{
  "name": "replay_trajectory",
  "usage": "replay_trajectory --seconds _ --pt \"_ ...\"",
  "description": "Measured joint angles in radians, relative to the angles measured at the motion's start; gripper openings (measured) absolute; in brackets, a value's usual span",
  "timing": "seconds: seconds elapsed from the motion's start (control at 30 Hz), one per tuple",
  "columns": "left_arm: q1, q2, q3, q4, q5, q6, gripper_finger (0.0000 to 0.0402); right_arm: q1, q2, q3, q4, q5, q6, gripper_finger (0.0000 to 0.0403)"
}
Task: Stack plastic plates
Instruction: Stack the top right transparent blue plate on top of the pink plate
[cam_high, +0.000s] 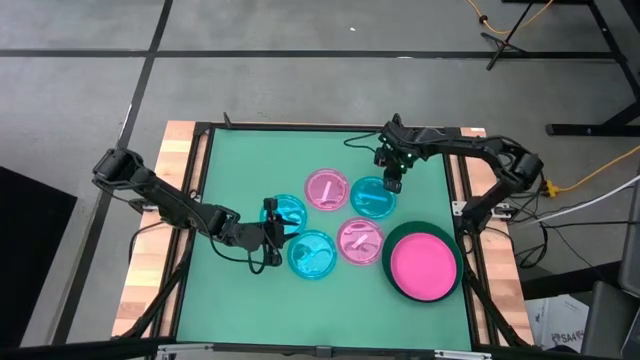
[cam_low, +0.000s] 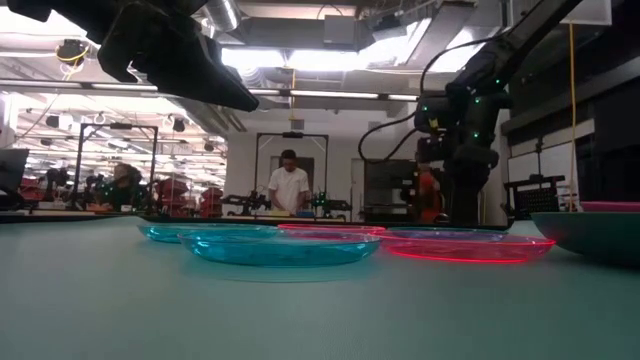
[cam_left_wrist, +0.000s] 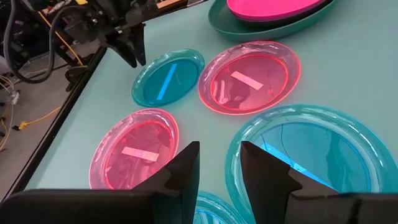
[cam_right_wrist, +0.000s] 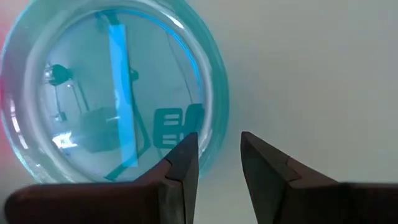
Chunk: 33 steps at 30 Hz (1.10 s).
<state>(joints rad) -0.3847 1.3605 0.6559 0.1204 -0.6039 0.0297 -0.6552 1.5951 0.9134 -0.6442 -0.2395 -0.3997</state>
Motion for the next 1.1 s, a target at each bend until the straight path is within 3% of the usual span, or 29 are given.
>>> replay_trajectory --seconds 1.1 --pt "0.0 0.0 0.0 0.0 0.0 -0.001 0.011 0.0 0.018 0.0 0.016 0.0 -0.001 0.0108"
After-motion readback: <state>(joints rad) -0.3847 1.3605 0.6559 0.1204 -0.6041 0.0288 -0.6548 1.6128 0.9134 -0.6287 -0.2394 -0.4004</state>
